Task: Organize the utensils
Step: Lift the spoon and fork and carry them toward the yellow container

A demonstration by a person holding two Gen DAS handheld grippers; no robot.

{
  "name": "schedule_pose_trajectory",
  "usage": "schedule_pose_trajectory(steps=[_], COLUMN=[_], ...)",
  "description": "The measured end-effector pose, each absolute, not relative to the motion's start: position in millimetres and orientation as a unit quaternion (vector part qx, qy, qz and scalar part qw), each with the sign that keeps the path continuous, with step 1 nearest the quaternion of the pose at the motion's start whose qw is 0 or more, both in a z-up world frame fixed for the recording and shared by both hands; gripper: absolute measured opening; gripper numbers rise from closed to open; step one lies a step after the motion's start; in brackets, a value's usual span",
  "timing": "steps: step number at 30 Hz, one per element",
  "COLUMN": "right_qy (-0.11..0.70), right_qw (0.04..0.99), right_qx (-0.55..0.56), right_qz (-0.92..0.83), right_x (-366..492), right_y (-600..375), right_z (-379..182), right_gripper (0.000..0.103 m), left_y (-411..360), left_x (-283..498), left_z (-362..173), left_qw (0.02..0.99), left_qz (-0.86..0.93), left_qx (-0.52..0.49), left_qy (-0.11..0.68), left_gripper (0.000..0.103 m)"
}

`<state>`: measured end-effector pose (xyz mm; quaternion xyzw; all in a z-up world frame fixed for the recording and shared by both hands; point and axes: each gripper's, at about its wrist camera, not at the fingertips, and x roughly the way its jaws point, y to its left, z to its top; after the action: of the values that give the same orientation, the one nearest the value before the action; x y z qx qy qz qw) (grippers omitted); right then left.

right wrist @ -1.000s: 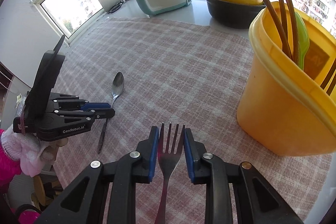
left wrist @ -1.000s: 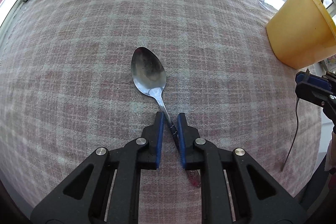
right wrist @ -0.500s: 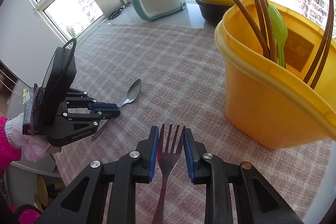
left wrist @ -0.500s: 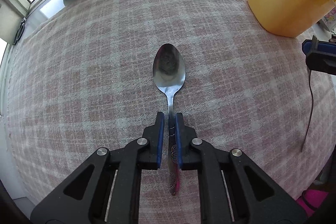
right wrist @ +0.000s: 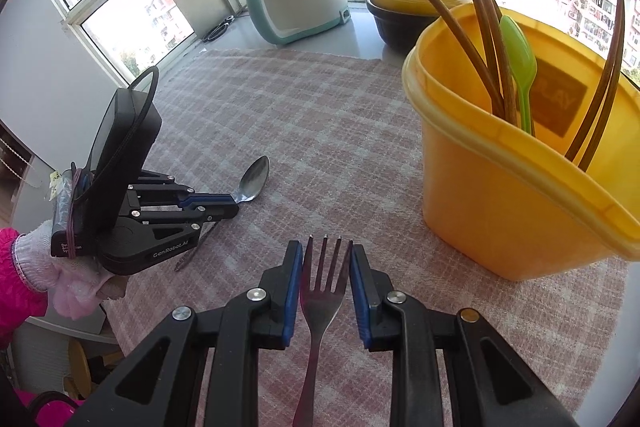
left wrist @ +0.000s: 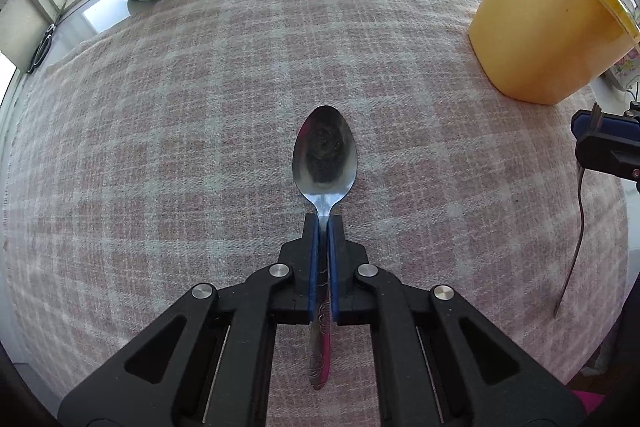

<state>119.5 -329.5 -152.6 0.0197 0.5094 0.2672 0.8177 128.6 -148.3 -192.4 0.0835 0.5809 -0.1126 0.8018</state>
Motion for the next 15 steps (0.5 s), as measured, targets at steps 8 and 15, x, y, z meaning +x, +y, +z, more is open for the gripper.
schedule_pose_trajectory(steps=[8, 15], right_qy=[0.498, 0.487], right_qw=[0.832, 0.842], right_qx=[0.033, 0.036], right_qz=[0.244, 0.228], right_x=[111.7, 100.8], right_y=[-340.1, -342.3], right_z=[-141.6, -130.0], right_gripper=[0.023, 0.023], left_y=[-140.4, -135.8], left_x=[104.7, 92.9], left_z=[-146.2, -123.1], left_qw=[0.850, 0.873], left_qz=[-0.129, -0.140], left_qx=[0.017, -0.014], left_qy=[0.510, 0.467], left_gripper=[0.002, 0.002])
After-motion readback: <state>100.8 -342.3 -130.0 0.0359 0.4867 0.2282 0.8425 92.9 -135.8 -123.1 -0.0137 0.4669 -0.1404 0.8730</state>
